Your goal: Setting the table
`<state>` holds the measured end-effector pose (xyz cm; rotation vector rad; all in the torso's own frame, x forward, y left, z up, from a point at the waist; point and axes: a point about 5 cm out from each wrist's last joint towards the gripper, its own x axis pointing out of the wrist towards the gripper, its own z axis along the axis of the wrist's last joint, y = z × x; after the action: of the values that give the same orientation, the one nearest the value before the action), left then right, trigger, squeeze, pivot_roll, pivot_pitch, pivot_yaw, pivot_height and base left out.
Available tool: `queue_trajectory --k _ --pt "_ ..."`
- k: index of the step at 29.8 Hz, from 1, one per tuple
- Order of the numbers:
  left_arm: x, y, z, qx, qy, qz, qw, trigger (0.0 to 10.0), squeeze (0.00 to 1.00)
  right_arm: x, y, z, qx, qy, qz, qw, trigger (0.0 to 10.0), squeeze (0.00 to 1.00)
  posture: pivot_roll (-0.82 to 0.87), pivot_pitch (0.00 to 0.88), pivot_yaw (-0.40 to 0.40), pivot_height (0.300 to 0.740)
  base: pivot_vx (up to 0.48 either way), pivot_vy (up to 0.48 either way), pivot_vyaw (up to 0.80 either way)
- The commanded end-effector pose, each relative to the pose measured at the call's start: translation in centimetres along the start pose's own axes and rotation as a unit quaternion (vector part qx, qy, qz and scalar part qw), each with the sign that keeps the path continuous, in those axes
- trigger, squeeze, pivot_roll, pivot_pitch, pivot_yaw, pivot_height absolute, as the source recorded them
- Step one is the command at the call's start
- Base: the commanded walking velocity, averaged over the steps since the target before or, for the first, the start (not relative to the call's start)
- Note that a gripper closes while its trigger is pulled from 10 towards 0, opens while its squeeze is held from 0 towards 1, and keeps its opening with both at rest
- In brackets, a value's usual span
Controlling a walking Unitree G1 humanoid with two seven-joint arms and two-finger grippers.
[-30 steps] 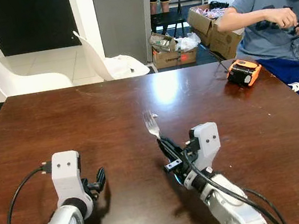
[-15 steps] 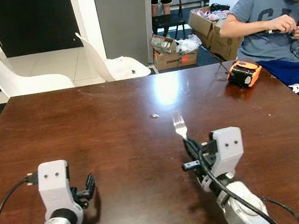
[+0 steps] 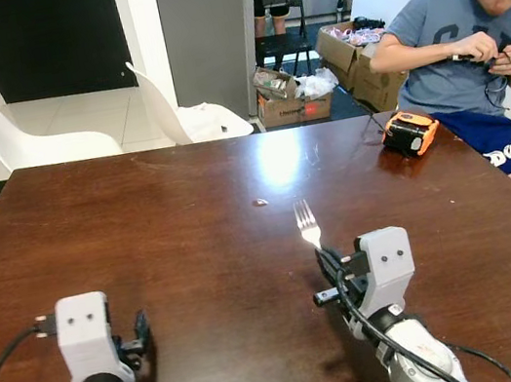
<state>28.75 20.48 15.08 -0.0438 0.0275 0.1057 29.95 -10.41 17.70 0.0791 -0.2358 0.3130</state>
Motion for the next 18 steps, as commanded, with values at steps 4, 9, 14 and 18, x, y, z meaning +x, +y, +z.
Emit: queue_trajectory --k 4,9,14,18 --pt "0.0 -0.3 -1.1 0.02 0.01 0.003 1.0 10.0 0.0 -0.2 0.0 -1.2 0.011 0.024 -0.006 1.0 10.0 0.0 0.03 0.116 0.026 0.74 0.0 0.0 0.0" --pt "0.3 -0.8 -1.1 0.022 0.003 -0.005 1.0 10.0 0.0 -0.1 0.0 -1.3 0.017 0.024 -0.006 1.0 10.0 0.0 0.03 0.111 0.026 0.74 0.0 0.0 0.0" --pt "0.4 -1.3 -1.1 0.021 0.002 -0.008 1.0 10.0 0.0 -0.1 0.0 -1.4 0.02 0.024 -0.008 0.999 10.0 0.0 0.03 0.112 0.028 0.74 0.0 0.0 0.0" --pt "0.4 -1.5 -1.2 0.022 0.001 -0.011 1.0 10.0 0.0 -0.1 0.0 -1.4 0.021 0.023 -0.008 0.999 10.0 0.0 0.03 0.115 0.03 0.74 0.0 0.0 0.0"
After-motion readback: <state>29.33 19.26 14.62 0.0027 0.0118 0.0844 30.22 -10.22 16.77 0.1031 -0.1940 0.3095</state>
